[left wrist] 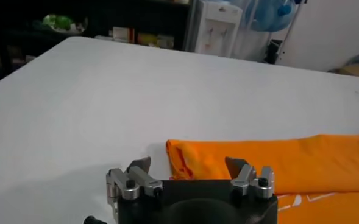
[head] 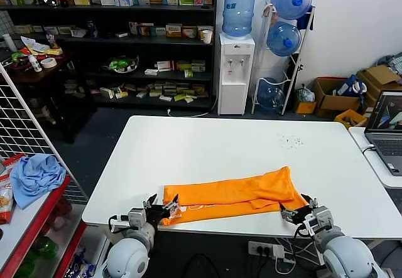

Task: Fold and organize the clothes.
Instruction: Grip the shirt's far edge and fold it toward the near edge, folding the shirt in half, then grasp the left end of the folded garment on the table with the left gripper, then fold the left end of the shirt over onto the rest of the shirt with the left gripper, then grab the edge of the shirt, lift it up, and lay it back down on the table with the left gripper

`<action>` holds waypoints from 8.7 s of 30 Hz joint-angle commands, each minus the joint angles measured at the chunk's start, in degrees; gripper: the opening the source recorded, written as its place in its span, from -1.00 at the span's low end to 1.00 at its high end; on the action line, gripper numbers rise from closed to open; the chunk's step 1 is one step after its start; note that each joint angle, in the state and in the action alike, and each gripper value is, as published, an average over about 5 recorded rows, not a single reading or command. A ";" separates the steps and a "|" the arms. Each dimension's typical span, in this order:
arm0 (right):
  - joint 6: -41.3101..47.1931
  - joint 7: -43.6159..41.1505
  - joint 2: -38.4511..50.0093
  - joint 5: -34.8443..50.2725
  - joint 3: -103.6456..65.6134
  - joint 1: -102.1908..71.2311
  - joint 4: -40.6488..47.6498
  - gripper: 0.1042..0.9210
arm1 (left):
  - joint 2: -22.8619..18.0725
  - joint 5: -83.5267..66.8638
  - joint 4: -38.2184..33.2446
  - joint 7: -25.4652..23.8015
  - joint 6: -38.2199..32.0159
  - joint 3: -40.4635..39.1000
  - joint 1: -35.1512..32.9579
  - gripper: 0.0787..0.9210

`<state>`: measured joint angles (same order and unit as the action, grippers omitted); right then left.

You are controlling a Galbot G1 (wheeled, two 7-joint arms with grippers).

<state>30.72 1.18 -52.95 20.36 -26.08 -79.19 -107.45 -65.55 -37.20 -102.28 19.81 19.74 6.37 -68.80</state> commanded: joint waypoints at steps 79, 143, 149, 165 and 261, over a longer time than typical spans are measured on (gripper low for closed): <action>-21.88 8.47 -13.77 -13.93 -5.36 -0.30 4.27 0.76 | -20.70 4.48 11.29 3.41 2.39 -21.20 17.69 -0.88; -18.84 5.94 -11.08 -10.94 -4.10 -1.90 2.97 0.76 | -1.68 -10.90 15.16 -19.81 5.91 -1.52 13.91 0.77; -18.75 6.02 -10.99 -10.87 -4.04 -2.03 2.22 0.76 | -2.41 -9.01 15.74 -19.99 6.11 -2.28 13.63 0.77; -18.64 6.26 -11.19 -11.02 -3.82 -2.20 1.76 0.76 | -2.05 -5.27 12.47 -20.85 3.34 -2.85 12.42 0.10; -19.52 7.09 -12.21 -14.06 -2.18 -1.46 2.44 0.76 | -19.91 10.37 9.77 -0.32 5.71 -3.55 13.60 -0.75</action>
<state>11.36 8.28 -65.42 5.97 -27.84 -80.71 -105.40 -71.24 -27.95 -96.84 18.05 27.09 6.16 -55.86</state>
